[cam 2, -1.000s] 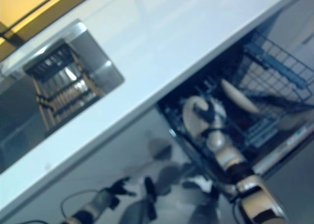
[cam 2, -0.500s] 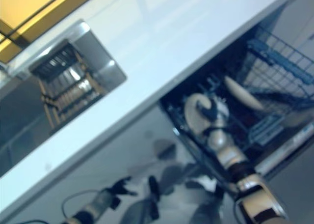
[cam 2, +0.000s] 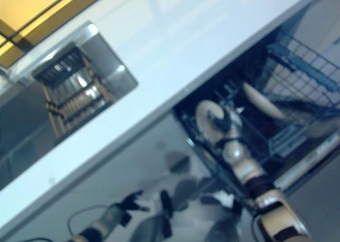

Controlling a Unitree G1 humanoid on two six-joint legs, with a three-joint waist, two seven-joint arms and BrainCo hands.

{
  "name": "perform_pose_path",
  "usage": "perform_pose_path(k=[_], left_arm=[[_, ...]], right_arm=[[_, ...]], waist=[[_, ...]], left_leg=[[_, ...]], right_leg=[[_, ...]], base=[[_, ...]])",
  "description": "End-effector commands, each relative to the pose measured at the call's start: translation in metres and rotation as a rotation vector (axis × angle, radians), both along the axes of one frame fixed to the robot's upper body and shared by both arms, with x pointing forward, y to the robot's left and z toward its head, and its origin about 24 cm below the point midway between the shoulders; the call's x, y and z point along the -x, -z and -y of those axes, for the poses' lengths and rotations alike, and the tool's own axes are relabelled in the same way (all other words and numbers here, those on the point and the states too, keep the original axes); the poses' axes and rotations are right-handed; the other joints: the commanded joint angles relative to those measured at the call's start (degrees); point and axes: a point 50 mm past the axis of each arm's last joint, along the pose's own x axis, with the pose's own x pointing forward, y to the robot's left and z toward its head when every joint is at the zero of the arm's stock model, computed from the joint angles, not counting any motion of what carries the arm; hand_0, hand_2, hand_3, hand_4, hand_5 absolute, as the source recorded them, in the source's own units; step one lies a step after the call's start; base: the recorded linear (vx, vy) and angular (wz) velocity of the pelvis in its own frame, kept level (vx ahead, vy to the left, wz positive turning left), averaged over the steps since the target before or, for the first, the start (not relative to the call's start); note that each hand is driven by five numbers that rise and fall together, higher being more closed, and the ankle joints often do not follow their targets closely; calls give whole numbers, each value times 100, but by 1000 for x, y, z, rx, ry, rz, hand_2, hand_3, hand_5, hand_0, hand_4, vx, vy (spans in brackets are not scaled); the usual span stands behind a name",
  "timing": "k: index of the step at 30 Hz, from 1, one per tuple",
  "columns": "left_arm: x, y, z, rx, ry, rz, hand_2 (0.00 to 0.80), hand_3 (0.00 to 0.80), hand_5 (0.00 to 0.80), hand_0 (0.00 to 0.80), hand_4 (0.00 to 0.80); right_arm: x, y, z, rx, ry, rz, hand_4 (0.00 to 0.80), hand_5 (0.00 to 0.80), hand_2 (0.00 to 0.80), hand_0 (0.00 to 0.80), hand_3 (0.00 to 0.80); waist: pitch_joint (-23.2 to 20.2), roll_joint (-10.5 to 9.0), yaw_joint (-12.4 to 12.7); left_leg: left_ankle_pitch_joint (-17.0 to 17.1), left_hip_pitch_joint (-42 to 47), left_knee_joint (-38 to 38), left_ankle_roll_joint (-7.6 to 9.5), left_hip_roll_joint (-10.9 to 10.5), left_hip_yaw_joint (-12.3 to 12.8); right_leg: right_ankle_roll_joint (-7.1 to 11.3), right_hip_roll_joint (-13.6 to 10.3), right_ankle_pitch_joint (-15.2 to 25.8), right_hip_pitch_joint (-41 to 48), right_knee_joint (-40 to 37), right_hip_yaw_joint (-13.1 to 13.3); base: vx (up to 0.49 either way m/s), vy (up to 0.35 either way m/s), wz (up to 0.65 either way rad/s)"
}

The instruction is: Take plates into dishwasher

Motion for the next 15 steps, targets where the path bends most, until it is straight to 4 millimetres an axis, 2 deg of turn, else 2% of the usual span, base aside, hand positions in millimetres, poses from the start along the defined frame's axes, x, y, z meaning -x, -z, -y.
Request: perform_pose_path(k=[1, 15], left_arm=[[-20, -11, -5, -45, 7, 53, 0, 0, 0, 0, 0], [-23, -11, -9, -62, -18, 50, 0, 0, 0, 0, 0]], right_arm=[[12, 24, -42, -86, -157, -132, 800, 800, 800, 800, 800], [29, 40, -70, -155, -286, -236, 800, 800, 800, 800, 800]], waist=[[209, -268, 129], [135, -463, 120]], left_leg=[[-209, -136, -6, 248, -314, -33], [-211, -82, -6, 234, -248, 23]], right_leg=[[-256, -152, -444, -643, 1095, 266], [-222, -129, -391, -562, 1027, 251]], base=[[0, 0, 0], [0, 0, 0]])
